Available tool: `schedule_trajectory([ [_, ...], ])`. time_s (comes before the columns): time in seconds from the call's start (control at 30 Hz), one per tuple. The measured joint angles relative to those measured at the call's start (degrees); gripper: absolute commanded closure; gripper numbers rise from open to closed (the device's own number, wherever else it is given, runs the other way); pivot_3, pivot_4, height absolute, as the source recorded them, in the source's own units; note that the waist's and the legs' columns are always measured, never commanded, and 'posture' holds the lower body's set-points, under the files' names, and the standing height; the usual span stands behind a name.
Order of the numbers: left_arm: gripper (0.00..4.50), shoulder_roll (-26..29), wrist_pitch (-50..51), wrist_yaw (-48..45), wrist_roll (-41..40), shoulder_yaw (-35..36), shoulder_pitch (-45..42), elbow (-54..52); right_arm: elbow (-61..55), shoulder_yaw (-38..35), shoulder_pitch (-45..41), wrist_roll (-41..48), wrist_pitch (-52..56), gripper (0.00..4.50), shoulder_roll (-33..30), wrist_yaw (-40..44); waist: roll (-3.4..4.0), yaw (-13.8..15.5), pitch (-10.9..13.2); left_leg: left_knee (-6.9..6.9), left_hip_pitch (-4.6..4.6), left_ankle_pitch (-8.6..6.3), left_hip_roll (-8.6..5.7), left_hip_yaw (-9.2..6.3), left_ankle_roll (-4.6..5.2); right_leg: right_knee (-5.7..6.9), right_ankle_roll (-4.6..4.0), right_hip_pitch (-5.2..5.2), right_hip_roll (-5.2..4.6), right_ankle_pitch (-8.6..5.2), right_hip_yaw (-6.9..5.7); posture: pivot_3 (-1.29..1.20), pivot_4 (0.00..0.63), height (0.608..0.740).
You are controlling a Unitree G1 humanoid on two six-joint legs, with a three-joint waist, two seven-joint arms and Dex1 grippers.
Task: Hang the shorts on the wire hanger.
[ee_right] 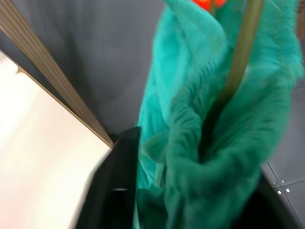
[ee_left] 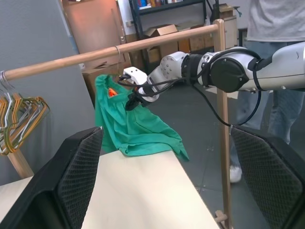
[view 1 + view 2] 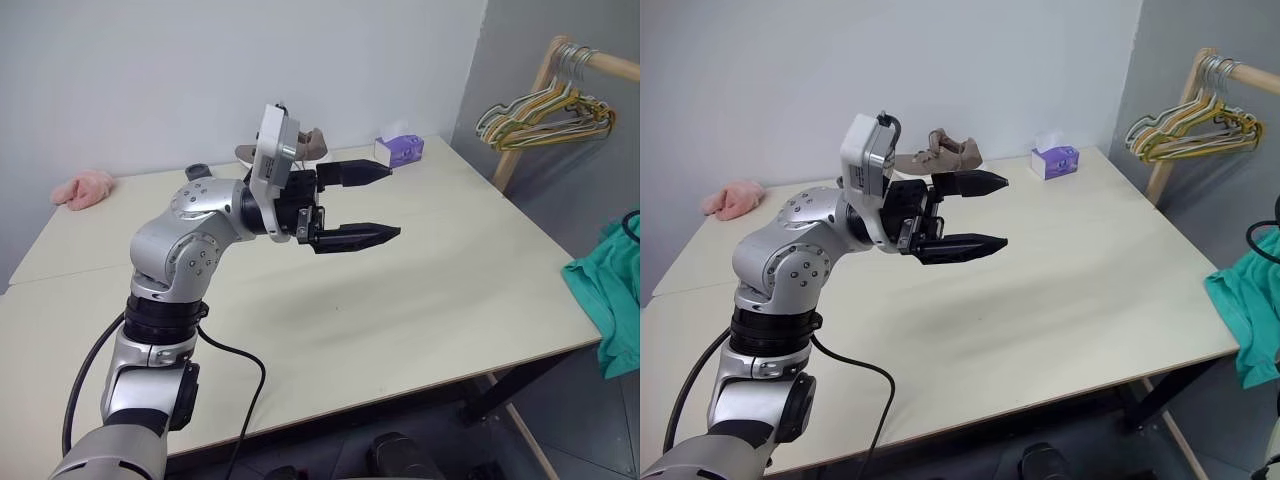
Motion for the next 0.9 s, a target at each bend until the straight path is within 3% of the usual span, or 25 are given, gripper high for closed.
schedule_trajectory([
  [0.13,0.0,0.14,-0.14,-0.01,0.19,-0.01,0.28,-0.03,-5.43,0.16,2.84,-0.39,-2.65,0.04,-0.18,-0.58,0.0,0.0,0.0,0.02,-0.02,0.0,0.01,-0.03,0.0,0.0,0.0,0.0,0.0,0.0,0.05,-0.27,0.0,0.74],
  [0.37,0.0,0.51,-1.04,0.04,1.19,-0.05,1.08,-0.03,-19.57,0.22,11.4,-2.31,-7.26,0.04,0.26,-5.55,0.04,-0.03,-0.03,0.02,0.02,0.0,0.02,0.04,0.0,0.05,0.02,-0.03,0.0,0.0,0.38,-0.28,0.0,0.74],
  [0.53,0.0,1.81,-1.22,0.89,2.65,0.1,2.74,0.12,-36.29,1.13,19.18,-6.71,-17.29,0.04,2.26,-11.04,0.13,-0.33,-0.08,0.0,0.16,0.0,0.09,0.06,0.0,0.1,0.06,-0.06,0.07,-0.02,0.73,-0.26,0.0,0.74],
  [0.7,0.0,3.67,-2.32,5.59,6.38,0.36,7.38,-0.28,-52.64,4.74,24.58,-10.37,-27.44,0.04,8.54,-12.72,0.14,-0.59,-0.09,-0.01,0.26,-0.01,0.15,0.01,0.0,0.11,0.07,-0.03,0.16,-0.01,0.84,-0.24,0.0,0.74],
  [0.9,0.0,5.8,-2.31,12.61,9.21,4.52,15.01,-2.42,-58.22,8.72,27.69,-11.48,-34.64,0.04,14.75,-8.71,0.06,0.29,-0.07,0.03,0.23,-0.04,0.11,-0.03,0.05,0.08,0.14,-0.02,0.1,0.04,0.81,-0.2,0.0,0.74],
])
